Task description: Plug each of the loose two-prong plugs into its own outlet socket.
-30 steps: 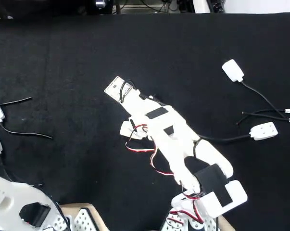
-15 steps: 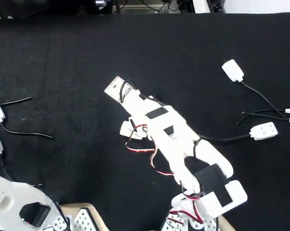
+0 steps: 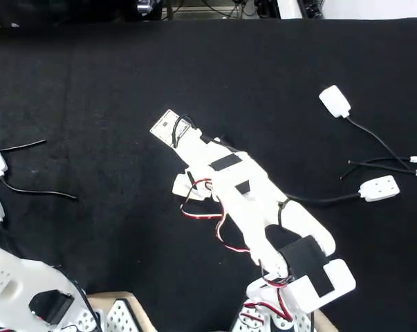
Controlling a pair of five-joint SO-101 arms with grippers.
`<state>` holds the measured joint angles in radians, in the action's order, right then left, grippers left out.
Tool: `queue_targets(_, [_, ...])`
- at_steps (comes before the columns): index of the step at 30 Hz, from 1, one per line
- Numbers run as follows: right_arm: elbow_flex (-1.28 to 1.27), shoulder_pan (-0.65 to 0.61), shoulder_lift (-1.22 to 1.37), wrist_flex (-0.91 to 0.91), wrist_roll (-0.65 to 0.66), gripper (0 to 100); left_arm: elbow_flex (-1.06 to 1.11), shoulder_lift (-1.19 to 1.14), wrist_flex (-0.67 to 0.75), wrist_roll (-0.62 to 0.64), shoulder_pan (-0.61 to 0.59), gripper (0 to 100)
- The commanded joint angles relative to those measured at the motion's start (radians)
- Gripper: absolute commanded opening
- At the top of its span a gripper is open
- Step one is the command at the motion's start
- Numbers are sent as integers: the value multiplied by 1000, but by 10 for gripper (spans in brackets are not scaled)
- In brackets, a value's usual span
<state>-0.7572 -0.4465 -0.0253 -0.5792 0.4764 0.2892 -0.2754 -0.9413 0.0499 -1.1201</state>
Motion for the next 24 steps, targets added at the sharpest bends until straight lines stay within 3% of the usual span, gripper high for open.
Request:
queue_targets(1, [7,-21,7,-12,2,449,-7,9,-38,-9,2,70])
queue_targets(13, [7,-21,7,-12,2,449,-64,9,-48,-2,-27,28])
queue_targets(24, [7,-41,-2,-20,2,449,-159,215,-381,3,76,29])
